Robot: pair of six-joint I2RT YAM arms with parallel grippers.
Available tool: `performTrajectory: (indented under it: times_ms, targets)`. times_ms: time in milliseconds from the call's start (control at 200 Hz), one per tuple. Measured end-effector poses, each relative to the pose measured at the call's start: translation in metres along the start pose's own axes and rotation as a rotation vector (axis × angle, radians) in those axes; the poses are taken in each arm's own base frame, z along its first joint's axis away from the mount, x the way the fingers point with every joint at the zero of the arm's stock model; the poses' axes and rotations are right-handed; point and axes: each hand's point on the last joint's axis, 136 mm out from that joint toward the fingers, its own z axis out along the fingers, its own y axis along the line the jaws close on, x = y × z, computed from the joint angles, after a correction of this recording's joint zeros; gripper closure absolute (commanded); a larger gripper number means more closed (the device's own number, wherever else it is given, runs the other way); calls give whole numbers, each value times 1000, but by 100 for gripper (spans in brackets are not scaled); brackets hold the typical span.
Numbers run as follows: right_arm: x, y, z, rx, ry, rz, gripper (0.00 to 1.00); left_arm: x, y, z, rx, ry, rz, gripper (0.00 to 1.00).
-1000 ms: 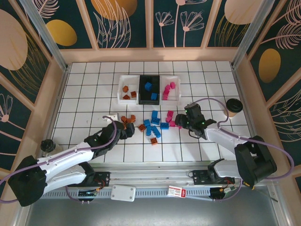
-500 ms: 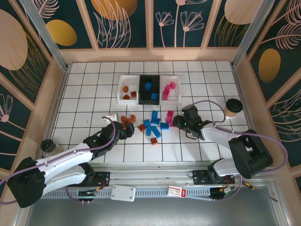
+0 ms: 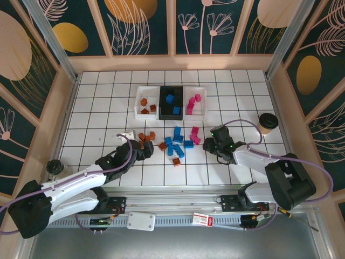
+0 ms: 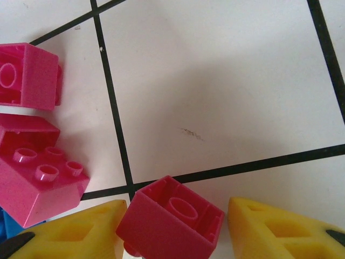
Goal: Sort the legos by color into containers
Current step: Pick up the lego from the center of the table, then place the lego in the container.
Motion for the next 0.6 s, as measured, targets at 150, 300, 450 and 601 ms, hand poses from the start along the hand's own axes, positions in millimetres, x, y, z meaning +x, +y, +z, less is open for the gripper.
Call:
performTrajectory:
  times_ms: [150,300,450,601]
  targets:
    - [-1,-2,3,20,-4,-18,52,0,0,0,-1,0,1,1]
    - [-12,4,5,9,-32,-54,67,2,1,2,-7,7,4,1]
    - [-21,13,0,-10,-52,-107,74,2,1,2,-7,7,5,1]
    - [-74,58,-24,-102,-172,-154,74,2,1,2,-8,7,5,1]
